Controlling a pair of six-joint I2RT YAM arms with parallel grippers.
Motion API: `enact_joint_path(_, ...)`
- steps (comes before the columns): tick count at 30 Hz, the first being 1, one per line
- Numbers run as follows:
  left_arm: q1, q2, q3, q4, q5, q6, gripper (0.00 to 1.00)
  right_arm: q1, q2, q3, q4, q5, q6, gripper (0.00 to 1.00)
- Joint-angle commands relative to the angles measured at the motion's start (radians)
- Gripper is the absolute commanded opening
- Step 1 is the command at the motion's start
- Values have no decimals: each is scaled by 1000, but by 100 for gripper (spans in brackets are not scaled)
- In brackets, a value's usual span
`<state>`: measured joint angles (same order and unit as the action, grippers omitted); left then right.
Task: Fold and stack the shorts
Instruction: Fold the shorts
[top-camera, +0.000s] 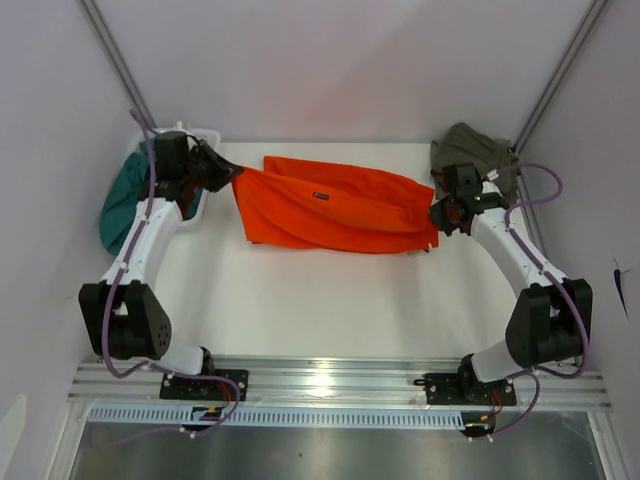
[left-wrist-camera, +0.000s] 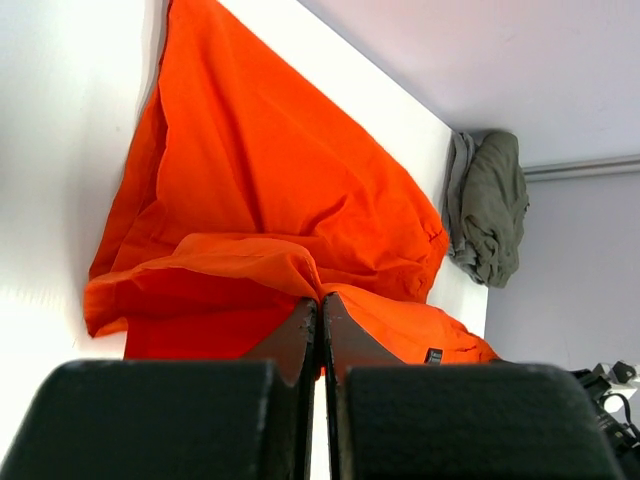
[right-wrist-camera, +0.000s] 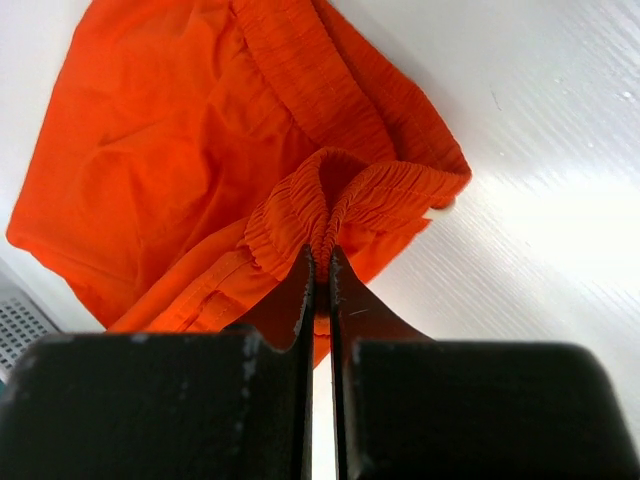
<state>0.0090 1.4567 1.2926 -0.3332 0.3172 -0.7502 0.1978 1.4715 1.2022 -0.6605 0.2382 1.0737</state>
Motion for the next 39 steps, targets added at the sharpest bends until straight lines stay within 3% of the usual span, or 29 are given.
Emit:
enact_joint_path(1, 16, 78, 111, 23, -23, 11, 0, -27, 53, 74, 5, 52, 37, 0)
enact_joint_path(14, 5, 408, 298, 63, -10, -29, 0, -89, 309, 215, 65, 13, 48, 0)
enact_joint_path(26, 2, 590, 471, 39, -44, -41, 0, -104, 484, 365, 111, -10, 23, 1)
enact_joint_path(28, 2, 622, 501, 37, -41, -44, 0, -109, 518, 378, 130, -28, 12, 10)
enact_joint_path(30, 2, 643, 522, 42, -27, -46, 0, -112, 539, 387, 153, -34, -3, 26)
enact_joint_path(31, 2, 656, 528, 42, -26, -47, 3, -113, 541, 392, 148, -27, -1, 30)
enact_joint_path(32, 2, 660, 528, 45, -26, -49, 20, -112, 540, 395, 150, -20, 2, 38)
enact_joint_path(34, 2, 663, 534, 52, -29, -44, 33, -110, 530, 389, 157, -4, -5, 45)
enact_joint_path(35, 2, 662, 545, 49, -39, -41, 56, -110, 524, 385, 154, 18, -4, 56)
enact_joint_path(37, 3, 657, 572, 33, -49, -25, 78, -107, 497, 378, 162, 36, -23, 65)
enact_joint_path(39, -27, 646, 594, 5, -79, -9, 89, -104, 474, 367, 170, 64, -40, 77)
